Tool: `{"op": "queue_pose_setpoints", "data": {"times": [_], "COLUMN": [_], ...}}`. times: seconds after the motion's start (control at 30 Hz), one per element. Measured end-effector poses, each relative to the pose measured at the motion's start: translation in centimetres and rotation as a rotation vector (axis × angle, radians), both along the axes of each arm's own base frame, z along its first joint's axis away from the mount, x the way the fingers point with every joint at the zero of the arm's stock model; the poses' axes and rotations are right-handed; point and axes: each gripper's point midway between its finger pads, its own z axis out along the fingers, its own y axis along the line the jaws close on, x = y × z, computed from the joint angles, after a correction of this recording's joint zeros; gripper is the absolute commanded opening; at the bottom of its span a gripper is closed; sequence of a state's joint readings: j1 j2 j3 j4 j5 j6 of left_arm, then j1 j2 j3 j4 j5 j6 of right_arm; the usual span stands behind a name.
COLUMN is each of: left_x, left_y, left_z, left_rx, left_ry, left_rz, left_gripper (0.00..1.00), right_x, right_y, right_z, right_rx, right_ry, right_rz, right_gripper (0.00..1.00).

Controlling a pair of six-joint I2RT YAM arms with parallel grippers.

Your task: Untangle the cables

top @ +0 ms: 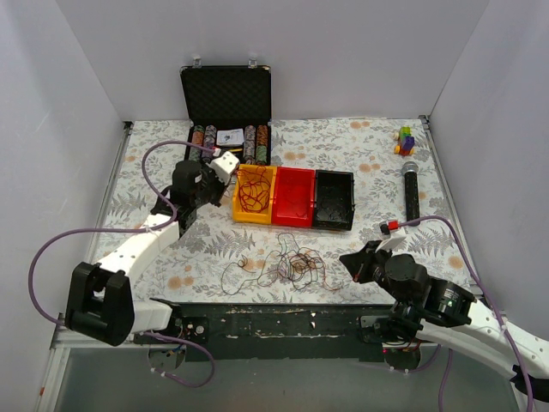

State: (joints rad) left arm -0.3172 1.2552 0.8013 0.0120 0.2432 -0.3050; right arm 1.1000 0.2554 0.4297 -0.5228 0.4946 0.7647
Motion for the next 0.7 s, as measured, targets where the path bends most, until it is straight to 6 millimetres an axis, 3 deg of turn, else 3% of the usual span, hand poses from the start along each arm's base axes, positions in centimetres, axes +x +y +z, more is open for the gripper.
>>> {"op": "queue_pose_setpoints", "data": {"times": [0.17, 0.43, 0.7], "left_x": [0.2, -1.7, -0.4], "left_y": [-1.1, -4.3, -2.5], "left_z": [-1.7, -2.9, -4.1], "left_rx": [0.123, 0.375, 0.545], "left_ry": [0.016, -0.094, -0.115], "left_rz": [-0.071, -0.301, -0.279], "left_gripper": [0.0, 0.0, 0.0], "right_x": [0.0, 0.0, -0.1], "right_y": [0.0, -0.1, -0.1], "right_z": [0.1, 0.2, 0.2], "right_rx": [0.005, 0.016, 0.02], "right_ry": [0.0, 0.002, 0.002], "right_rz": [-0.002, -0.005, -0.007], "right_gripper": [0.01, 0.01, 0.01]}}
